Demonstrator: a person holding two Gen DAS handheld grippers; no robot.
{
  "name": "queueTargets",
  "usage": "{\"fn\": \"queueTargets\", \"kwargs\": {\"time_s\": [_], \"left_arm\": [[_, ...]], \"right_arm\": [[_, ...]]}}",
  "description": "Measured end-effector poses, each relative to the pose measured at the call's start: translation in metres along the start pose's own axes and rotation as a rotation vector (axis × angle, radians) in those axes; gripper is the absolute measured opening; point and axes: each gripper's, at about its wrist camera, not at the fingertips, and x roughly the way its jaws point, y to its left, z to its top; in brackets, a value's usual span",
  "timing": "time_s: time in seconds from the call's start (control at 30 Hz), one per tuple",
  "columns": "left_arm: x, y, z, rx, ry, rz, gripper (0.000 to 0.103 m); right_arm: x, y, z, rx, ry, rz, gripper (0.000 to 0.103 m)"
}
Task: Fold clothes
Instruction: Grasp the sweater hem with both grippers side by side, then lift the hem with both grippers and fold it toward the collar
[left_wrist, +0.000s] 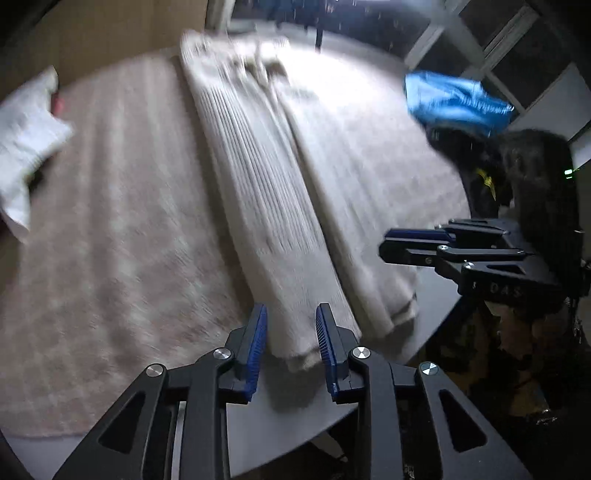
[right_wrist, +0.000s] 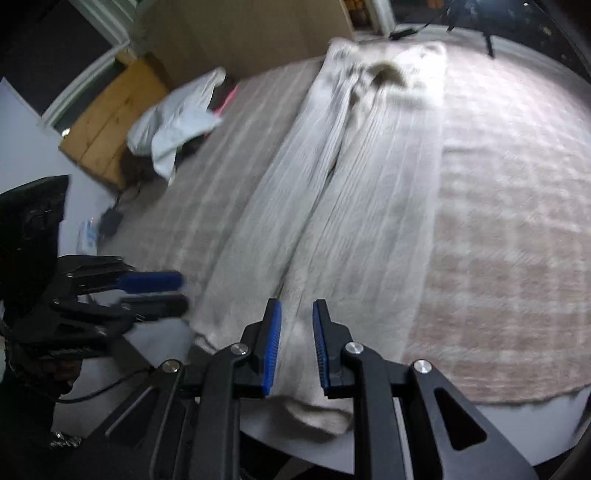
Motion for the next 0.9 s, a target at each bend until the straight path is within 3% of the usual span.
{"fn": "queueTargets", "kwargs": {"time_s": [0.1, 0.2, 0.23, 0.3, 0.43, 0.53, 0.63, 0.77, 0.87, 0.9], "left_arm": [[0.009, -0.001, 0.014, 0.057, -0.024, -0.007, 0.024], [0.061, -0.003, 0.02, 0.095, 0.065, -0.034, 0.025], [0.061, -0.006, 0.019, 0.131, 0.022, -0.035, 0.027], [0.056, -0.012, 0.021, 0.182, 0.052, -0.011, 0.024], [0.029, 0.003, 0.012, 0.106, 0.056, -0.057, 0.027], [0.026, 0.018, -0.003, 0.017, 0.111, -0.082, 0.028], [0.038, 0.02, -0.015, -0.014, 0.164, -0.104, 0.036], [0.046, 0.02, -0.017, -0.029, 0.186, -0.142, 0.037], [0.048, 0.016, -0.019, -0.016, 0.178, -0.175, 0.032], [0.048, 0.015, -0.02, -0.009, 0.174, -0.184, 0.021]], "right_arm": [[0.01, -0.004, 0.014, -0.003, -0.017, -0.002, 0.018], [0.035, -0.012, 0.017, 0.008, 0.051, -0.027, 0.017], [0.037, -0.014, 0.016, -0.002, 0.051, -0.032, 0.016], [0.027, -0.015, 0.014, -0.013, 0.058, -0.041, 0.016], [-0.017, -0.033, 0.002, 0.043, -0.019, -0.081, 0.017], [-0.029, -0.052, -0.02, 0.107, 0.01, -0.092, 0.024], [-0.016, -0.055, -0.035, 0.148, 0.055, -0.085, 0.029], [-0.004, -0.05, -0.038, 0.163, 0.058, -0.071, 0.032], [0.006, -0.044, -0.038, 0.154, 0.057, -0.063, 0.032], [0.01, -0.039, -0.037, 0.138, 0.055, -0.063, 0.034]]}}
